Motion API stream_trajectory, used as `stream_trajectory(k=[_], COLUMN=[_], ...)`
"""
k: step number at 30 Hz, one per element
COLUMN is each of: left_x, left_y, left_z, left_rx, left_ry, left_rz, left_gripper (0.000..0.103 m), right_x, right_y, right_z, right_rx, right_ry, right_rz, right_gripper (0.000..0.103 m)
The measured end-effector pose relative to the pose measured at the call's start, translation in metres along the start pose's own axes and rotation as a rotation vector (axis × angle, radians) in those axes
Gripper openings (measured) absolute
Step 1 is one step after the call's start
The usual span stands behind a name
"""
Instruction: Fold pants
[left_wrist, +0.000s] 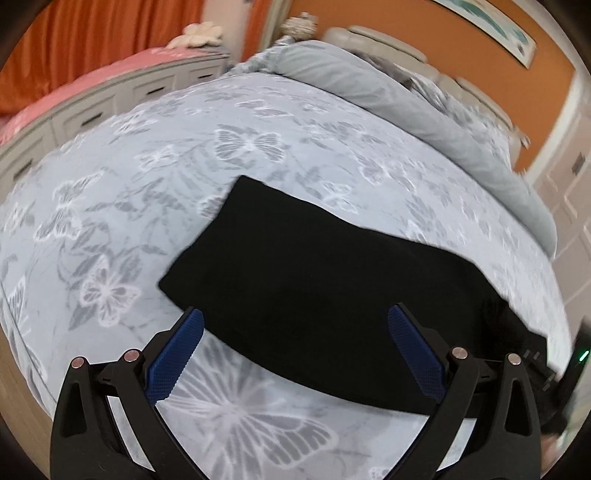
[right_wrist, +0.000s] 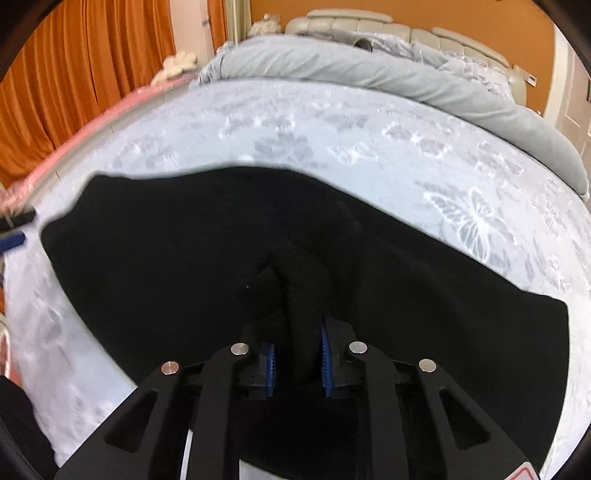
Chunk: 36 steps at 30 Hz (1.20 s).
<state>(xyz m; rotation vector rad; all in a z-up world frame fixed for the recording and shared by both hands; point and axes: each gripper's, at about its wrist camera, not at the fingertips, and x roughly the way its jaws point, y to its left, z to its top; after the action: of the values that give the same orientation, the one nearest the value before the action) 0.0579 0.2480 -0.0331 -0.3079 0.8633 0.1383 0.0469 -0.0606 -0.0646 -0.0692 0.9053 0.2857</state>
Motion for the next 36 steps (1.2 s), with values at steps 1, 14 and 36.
stream_trajectory(k=[1, 14, 36], left_x=[0.001, 0.007, 0.006], left_y=[-0.007, -0.044, -0.125], left_z=[-0.002, -0.019, -0.043], left_rx=[0.025, 0.231, 0.344], left_ry=[0.0, 0.012, 0.046], left_rz=[0.003, 0.01, 0.023], left_gripper=[0.098, 0.098, 0.098], right_x=[-0.005, -0.07, 0.001], right_y=[0.005, -0.007, 0.044], right_z=[0.003, 0.002, -0.02], right_rx=[-0.002, -0.016, -0.131], right_ry=[-0.011, -0.096, 0.042], right_rz=[0.034, 0.076, 0.005], right_gripper=[0.018, 0.068, 0.046])
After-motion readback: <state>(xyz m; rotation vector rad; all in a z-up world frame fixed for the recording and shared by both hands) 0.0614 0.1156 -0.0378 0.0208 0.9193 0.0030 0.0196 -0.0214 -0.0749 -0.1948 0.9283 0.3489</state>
